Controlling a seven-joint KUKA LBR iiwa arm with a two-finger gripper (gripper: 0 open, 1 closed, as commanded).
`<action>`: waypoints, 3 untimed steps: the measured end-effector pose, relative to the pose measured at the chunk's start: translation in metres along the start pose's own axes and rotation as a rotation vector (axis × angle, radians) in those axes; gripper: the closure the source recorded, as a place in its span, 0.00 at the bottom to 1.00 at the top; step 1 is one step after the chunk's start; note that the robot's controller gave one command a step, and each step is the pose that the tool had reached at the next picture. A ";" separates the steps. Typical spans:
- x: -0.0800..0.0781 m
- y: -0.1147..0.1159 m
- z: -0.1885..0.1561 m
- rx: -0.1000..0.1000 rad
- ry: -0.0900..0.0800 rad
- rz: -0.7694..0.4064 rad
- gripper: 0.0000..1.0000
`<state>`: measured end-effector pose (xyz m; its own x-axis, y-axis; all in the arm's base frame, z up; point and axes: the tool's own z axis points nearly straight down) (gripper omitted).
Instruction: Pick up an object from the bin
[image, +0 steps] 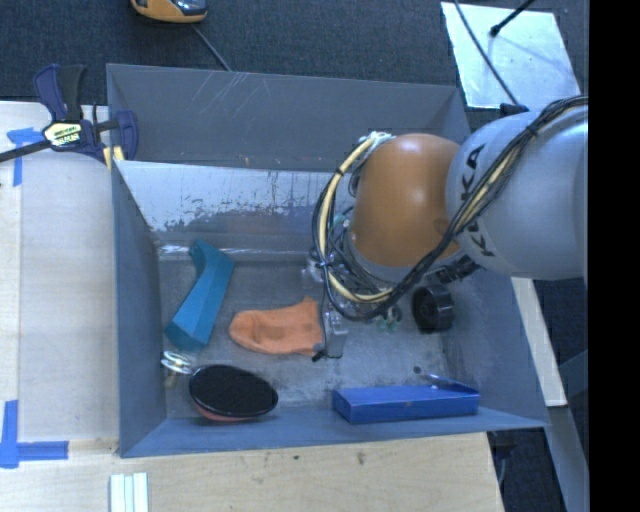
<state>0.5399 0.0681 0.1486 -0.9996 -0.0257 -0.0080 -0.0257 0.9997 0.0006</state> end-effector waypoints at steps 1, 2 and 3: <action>-0.024 0.063 -0.012 0.000 0.007 -0.091 0.00; -0.018 0.027 0.003 0.000 0.006 0.014 0.00; -0.018 0.042 0.078 0.000 0.005 -0.019 0.00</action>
Offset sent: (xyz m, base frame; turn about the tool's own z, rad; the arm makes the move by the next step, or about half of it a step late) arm 0.0164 0.0260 -0.0038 0.0150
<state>0.5576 0.1102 0.0707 -0.9990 -0.0444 -0.0035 -0.0444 0.9990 0.0002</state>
